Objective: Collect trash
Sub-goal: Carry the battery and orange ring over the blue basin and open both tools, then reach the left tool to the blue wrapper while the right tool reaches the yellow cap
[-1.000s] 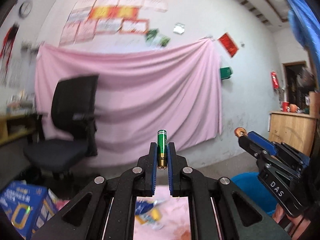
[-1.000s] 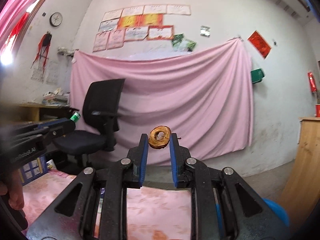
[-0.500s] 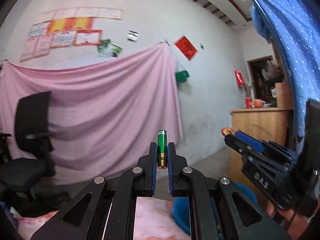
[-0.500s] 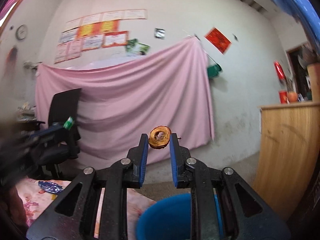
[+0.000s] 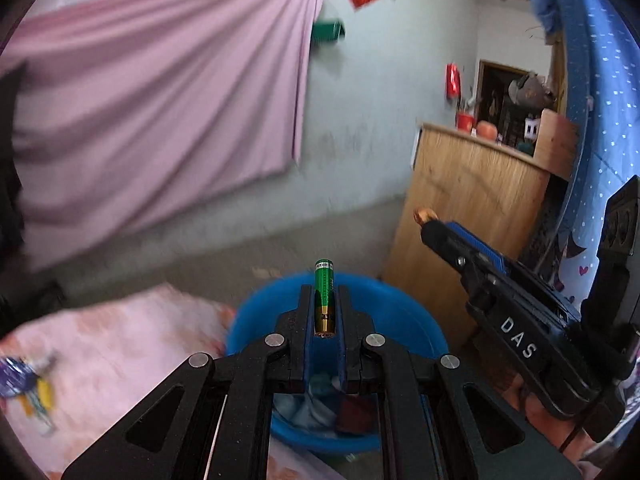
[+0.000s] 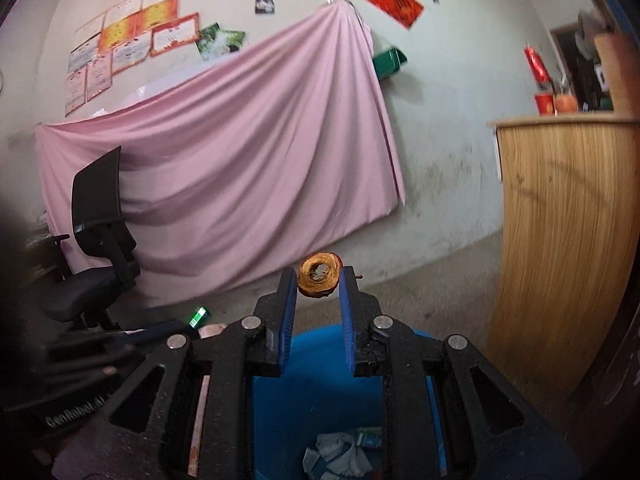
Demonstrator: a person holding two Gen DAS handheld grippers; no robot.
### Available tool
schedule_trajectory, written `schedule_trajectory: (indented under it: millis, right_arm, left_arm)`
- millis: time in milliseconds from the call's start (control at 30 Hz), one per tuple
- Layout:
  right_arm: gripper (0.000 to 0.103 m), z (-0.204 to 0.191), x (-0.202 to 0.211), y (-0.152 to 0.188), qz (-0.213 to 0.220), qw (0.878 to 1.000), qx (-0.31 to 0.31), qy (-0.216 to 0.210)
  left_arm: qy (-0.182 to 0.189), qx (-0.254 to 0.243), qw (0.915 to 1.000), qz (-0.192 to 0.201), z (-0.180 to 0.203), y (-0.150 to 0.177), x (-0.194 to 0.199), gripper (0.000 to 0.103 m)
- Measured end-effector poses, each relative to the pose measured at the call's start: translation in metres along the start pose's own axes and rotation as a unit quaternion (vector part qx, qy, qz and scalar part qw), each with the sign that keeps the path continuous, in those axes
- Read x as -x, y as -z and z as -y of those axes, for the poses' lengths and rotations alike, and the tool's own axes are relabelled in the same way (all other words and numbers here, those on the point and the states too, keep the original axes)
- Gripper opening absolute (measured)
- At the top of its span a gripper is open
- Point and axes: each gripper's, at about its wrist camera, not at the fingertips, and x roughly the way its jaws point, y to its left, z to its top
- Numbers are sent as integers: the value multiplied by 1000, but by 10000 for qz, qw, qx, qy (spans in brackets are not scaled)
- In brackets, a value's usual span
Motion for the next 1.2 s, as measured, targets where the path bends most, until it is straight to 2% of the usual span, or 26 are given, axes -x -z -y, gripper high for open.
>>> schedule_trajectory:
  millis: [133, 333, 400, 500, 633, 800, 867, 967, 1033, 1100, 1200]
  right_arm:
    - [45, 14, -10, 6, -291, 9994, -203, 15]
    - [46, 25, -24, 13, -725, 9968, -344, -15]
    - [46, 25, -28, 15, -828, 9961, -318, 3]
    - [46, 25, -30, 16, -890, 9955, -334, -8]
    - [47, 23, -30, 13, -880, 9955, -339, -36]
    - [56, 15, -28, 6, -756, 9963, -397, -97]
    - [63, 9, -25, 1, -624, 9970, -426, -163]
    - [77, -5, -19, -6, -421, 9980, -408, -252]
    - [82, -18, -16, -13, -271, 9984, -382, -316]
    - [87, -30, -12, -18, -110, 9986, -336, -406]
    - [101, -56, -3, -26, 224, 9979, -200, -571]
  left_arm:
    - [-32, 139, 9993, -350, 0, -4, -18, 7]
    - [161, 582, 9939, -924, -10, -7, -43, 7]
    - [116, 662, 9924, -1035, -13, -8, -48, 8]
    - [42, 820, 9909, -1069, -25, -8, -44, 14]
    - [-61, 995, 9909, -901, -39, -4, -27, 33]
    - [-244, 1114, 9913, -662, -57, -6, -3, 43]
    - [-334, 1138, 9918, -477, -65, -8, 12, 50]
    - [-595, 1148, 9914, -185, -75, -10, 35, 66]
    - [-942, 1162, 9888, 10, -83, -12, 52, 88]
    - [-1301, 1192, 9838, 319, -94, -14, 73, 93]
    - [-1547, 1267, 9773, 701, -110, -11, 104, 95]
